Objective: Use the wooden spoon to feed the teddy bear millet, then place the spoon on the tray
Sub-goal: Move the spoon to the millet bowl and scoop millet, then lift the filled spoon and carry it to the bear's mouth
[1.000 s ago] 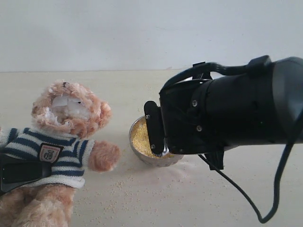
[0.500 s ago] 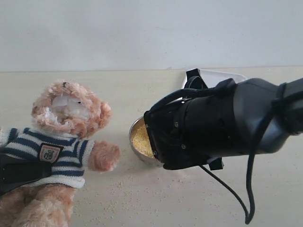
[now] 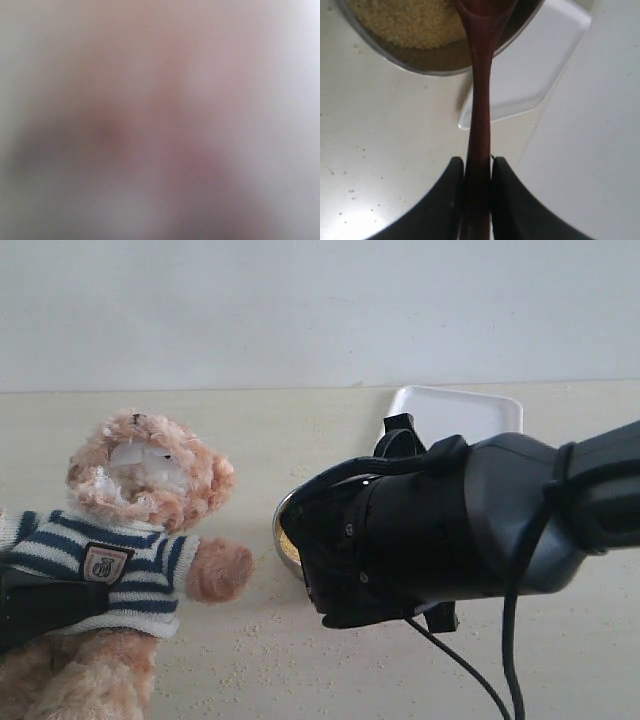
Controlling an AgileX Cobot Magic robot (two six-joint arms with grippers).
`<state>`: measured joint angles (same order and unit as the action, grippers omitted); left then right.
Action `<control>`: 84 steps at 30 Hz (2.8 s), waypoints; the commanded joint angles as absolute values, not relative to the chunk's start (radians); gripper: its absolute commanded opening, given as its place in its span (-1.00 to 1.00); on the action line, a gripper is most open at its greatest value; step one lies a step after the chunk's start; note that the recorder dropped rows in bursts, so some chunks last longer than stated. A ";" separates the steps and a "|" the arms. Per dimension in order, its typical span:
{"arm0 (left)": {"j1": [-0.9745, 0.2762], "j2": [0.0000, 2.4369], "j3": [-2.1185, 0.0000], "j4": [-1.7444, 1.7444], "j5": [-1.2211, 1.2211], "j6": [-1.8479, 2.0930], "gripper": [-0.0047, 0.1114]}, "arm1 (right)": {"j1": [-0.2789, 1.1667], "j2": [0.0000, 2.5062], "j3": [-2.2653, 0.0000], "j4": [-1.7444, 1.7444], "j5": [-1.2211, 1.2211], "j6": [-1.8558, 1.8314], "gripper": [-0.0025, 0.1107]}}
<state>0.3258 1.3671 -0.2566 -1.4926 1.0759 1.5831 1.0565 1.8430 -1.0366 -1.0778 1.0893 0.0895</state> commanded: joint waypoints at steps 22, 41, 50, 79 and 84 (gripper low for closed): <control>0.330 1.360 -0.254 -1.508 1.096 1.590 -0.83 | 0.936 1.823 -1.282 -0.525 1.154 0.000 -0.89; 0.330 1.360 -0.254 -1.508 1.096 1.590 -0.83 | 0.879 1.601 -1.282 -0.309 1.149 -0.062 -0.89; 0.330 1.360 -0.254 -1.508 1.096 1.590 -0.83 | 0.920 1.467 -1.282 -0.299 1.220 -0.088 -0.89; 0.330 1.360 -0.254 -1.506 1.096 1.590 -0.83 | 1.136 1.616 -1.609 -0.245 1.221 -0.107 -0.89; 0.330 1.360 -0.254 -1.506 1.096 1.590 -0.83 | 1.125 1.618 -1.607 -0.158 1.221 -0.123 -0.89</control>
